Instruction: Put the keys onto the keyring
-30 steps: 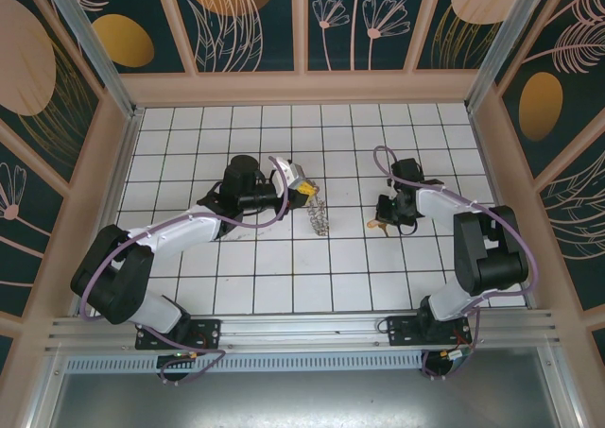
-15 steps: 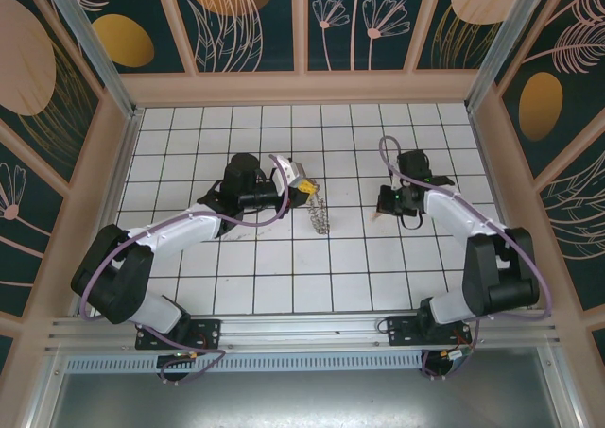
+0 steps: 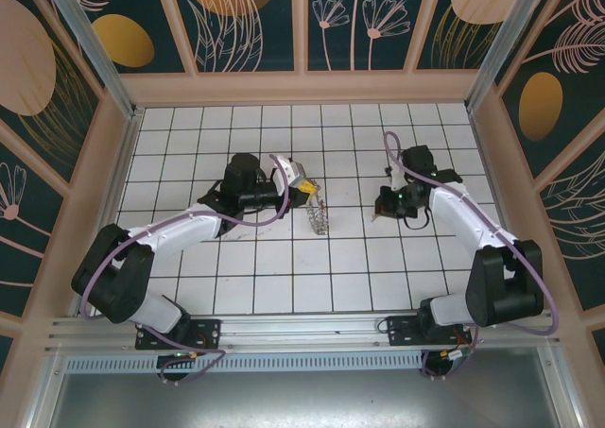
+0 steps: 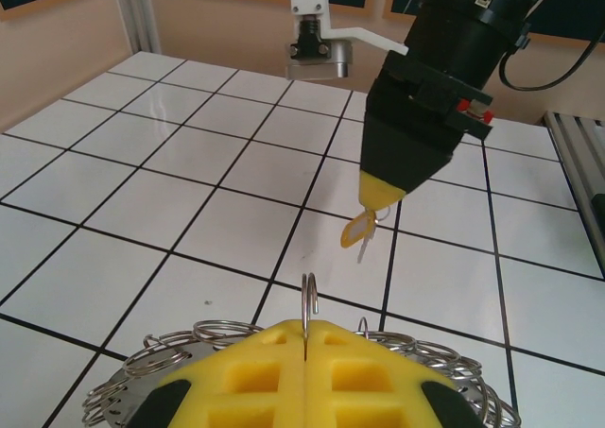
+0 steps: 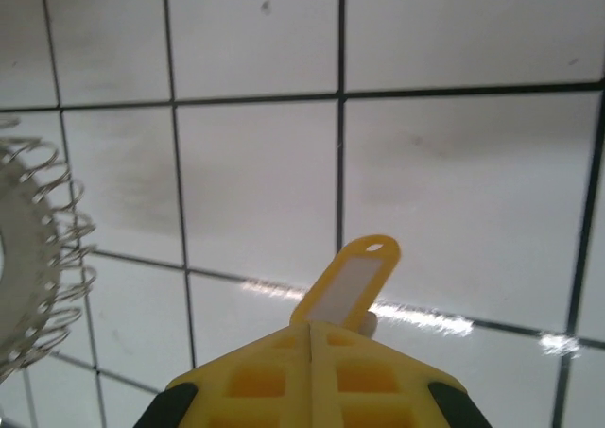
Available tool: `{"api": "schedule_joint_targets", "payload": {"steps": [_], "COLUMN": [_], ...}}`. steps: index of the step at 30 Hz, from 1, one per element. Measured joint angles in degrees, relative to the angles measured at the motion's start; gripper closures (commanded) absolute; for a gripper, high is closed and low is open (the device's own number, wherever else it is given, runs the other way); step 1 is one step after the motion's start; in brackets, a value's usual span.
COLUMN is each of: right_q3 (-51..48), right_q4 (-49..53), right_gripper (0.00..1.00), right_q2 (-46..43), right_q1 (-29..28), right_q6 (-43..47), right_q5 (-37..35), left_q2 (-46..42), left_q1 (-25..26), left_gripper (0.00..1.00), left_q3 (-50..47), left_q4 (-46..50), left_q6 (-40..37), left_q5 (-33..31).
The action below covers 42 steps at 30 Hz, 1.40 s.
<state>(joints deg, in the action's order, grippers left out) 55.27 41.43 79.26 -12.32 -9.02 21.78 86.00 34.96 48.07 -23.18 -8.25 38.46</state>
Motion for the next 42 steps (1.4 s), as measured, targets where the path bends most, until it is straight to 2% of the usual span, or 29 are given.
{"api": "schedule_joint_targets", "payload": {"steps": [7, 21, 30, 38, 42], "right_q3": [0.57, 10.45, 15.21, 16.74, 16.98], "right_q4": [4.7, -0.55, -3.15, -4.66, -4.98], "right_gripper": [1.0, 1.0, 1.0, 0.92, 0.84], "right_q2": [4.28, 23.37, 28.68, 30.64, 30.64], "right_q1": [-3.19, -3.08, -2.71, -2.67, -2.67], "right_q6": [1.31, 3.65, 4.57, 4.68, 4.48], "right_q5": [5.64, 0.11, -1.22, -1.38, -1.77], "left_q2": [0.04, 0.15, 1.79, 2.36, 2.43], "left_q1": [0.0, 0.0, 0.0, 0.0, 0.0], "left_gripper": [1.0, 1.0, 1.0, 1.0, 1.0], "left_q3": [0.0, 0.0, 0.0, 0.0, 0.0], "left_q4": [-0.04, -0.22, -0.22, -0.22, -0.22], "left_q6": [0.0, 0.44, 0.46, 0.46, 0.46], "left_q5": [0.0, 0.02, 0.02, 0.02, 0.02]}}
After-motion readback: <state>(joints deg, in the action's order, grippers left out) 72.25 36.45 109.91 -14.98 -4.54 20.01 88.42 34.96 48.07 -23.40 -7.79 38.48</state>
